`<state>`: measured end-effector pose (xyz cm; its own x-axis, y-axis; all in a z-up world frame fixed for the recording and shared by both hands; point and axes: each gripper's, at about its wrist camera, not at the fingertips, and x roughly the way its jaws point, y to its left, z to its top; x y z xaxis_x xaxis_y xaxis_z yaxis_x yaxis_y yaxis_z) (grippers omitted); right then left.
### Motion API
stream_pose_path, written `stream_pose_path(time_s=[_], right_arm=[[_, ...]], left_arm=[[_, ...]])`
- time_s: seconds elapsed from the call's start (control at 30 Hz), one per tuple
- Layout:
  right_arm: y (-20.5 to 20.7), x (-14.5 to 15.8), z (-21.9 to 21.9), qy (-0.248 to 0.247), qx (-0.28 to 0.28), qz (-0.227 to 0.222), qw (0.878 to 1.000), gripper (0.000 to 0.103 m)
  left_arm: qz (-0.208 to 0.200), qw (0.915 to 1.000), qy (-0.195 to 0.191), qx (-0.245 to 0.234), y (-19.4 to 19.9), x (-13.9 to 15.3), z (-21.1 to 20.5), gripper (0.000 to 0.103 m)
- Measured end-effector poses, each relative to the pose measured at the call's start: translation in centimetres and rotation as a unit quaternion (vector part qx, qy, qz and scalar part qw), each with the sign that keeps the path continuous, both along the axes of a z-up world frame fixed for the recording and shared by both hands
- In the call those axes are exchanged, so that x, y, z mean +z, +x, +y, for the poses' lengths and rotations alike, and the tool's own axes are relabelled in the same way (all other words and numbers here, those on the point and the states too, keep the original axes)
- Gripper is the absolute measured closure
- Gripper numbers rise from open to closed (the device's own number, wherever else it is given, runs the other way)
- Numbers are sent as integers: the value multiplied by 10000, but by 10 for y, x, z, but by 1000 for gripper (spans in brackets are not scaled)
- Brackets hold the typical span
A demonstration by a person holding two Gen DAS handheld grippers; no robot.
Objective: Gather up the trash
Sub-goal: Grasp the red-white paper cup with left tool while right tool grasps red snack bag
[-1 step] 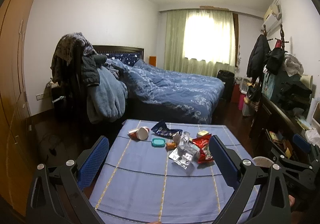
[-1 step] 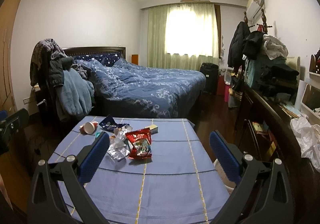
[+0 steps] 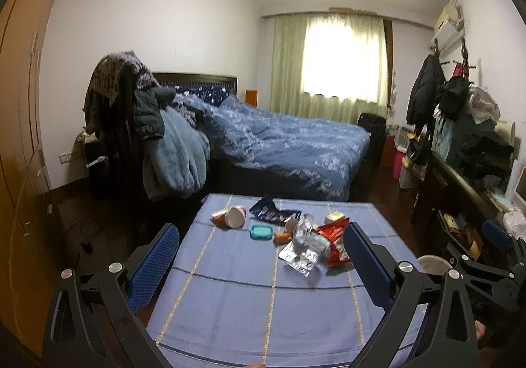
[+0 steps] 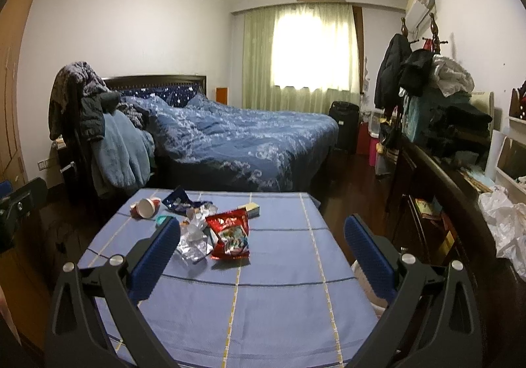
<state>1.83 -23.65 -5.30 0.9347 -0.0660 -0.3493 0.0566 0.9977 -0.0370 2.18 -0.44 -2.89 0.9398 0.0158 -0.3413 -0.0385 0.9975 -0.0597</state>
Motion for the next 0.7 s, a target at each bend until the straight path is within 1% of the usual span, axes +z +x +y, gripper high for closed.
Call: stream_pose_path(time_s=[0.03, 0.17, 0.2, 0.23, 0.27, 0.3, 0.4, 0.47, 0.5, 0.57, 0.6, 0.63, 0.67, 0.7], right_arm=[[5, -4, 0, 0, -6, 82, 10000, 3], [32, -24, -1, -11, -9, 509, 9987, 3], [40, -30, -1, -3, 4, 627, 9980, 3], [46, -35, -1, 3, 14, 704, 9975, 3], [53, -40, 0, 6, 25, 784, 9969, 3], [62, -46, 1, 6, 41, 883, 9961, 3], [85, -58, 6, -5, 129, 1144, 9933, 3], [97, -65, 10, -29, 200, 1280, 9916, 3], [104, -68, 13, -46, 247, 1343, 9906, 3], [117, -73, 18, -92, 324, 1424, 9892, 3], [120, -74, 19, -106, 356, 1446, 9888, 3], [125, -76, 21, -127, 380, 1467, 9884, 3], [133, -77, 24, -161, 403, 1492, 9879, 3], [140, -79, 26, -182, 414, 1514, 9874, 3]], left_arm=[[15, 10000, -4, 3, 1, -1, 0, 4], [433, 9988, -132, 163, 18, -20, 9, 4], [633, 9976, -210, 178, 34, -31, 16, 4], [660, 9974, -214, 179, 36, -32, 17, 4], [811, 9963, -211, 171, 51, -42, 22, 4], [862, 9959, -194, 180, 54, -45, 22, 4], [1202, 9923, -92, 279, 80, -60, 24, 4], [1421, 9894, -120, 269, 99, -69, 27, 4], [1529, 9877, -215, 251, 129, -77, 36, 4], [1644, 9858, -199, 286, 146, -83, 38, 4], [1701, 9847, -179, 327, 156, -88, 40, 4], [1774, 9831, -149, 435, 174, -97, 45, 4], [1801, 9824, -145, 468, 182, -102, 46, 4], [1920, 9795, -120, 595, 193, -110, 49, 4]])
